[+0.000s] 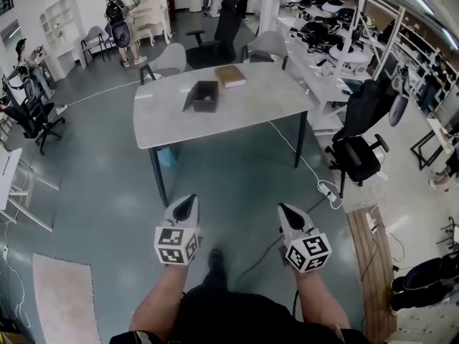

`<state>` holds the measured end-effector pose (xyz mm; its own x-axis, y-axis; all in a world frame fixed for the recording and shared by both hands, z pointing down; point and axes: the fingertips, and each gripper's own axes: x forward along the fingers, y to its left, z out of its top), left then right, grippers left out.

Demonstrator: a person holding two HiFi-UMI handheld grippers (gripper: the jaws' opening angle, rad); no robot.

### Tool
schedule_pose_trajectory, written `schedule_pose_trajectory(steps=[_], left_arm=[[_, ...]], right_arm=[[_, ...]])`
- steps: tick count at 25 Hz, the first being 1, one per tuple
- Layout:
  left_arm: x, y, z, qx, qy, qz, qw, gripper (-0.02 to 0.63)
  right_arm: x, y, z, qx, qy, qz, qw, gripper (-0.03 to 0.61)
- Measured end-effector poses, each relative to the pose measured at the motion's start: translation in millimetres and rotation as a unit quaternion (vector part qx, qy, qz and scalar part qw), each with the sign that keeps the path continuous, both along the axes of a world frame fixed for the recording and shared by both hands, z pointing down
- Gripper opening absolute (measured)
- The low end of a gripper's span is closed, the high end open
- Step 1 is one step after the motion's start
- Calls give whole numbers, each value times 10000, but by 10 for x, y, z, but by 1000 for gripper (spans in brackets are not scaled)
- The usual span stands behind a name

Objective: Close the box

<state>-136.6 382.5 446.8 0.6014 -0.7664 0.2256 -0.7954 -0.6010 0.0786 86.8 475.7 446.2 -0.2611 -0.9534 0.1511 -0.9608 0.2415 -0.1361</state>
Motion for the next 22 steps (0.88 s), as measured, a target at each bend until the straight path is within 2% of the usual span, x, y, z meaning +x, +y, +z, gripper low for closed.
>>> schedule_pose_trajectory(steps=[6, 12, 17, 22], left_arm=[[37, -931, 43, -108, 78, 53, 9999, 11], [-81, -1683, -15, 229, -352, 170, 9990, 11], [-186, -2168, 67, 1, -266, 166, 9995, 11], [-199, -2454, 150, -148, -403, 382, 9983, 11]], right_arm=[[38, -905, -62, -52, 11, 57, 10000, 2], [-104, -1674, -111, -90, -22, 57, 9999, 2], [-190, -2221, -92, -244, 107, -30, 9996, 2], [-262, -2445, -83, -270, 80, 52, 9996, 2]])
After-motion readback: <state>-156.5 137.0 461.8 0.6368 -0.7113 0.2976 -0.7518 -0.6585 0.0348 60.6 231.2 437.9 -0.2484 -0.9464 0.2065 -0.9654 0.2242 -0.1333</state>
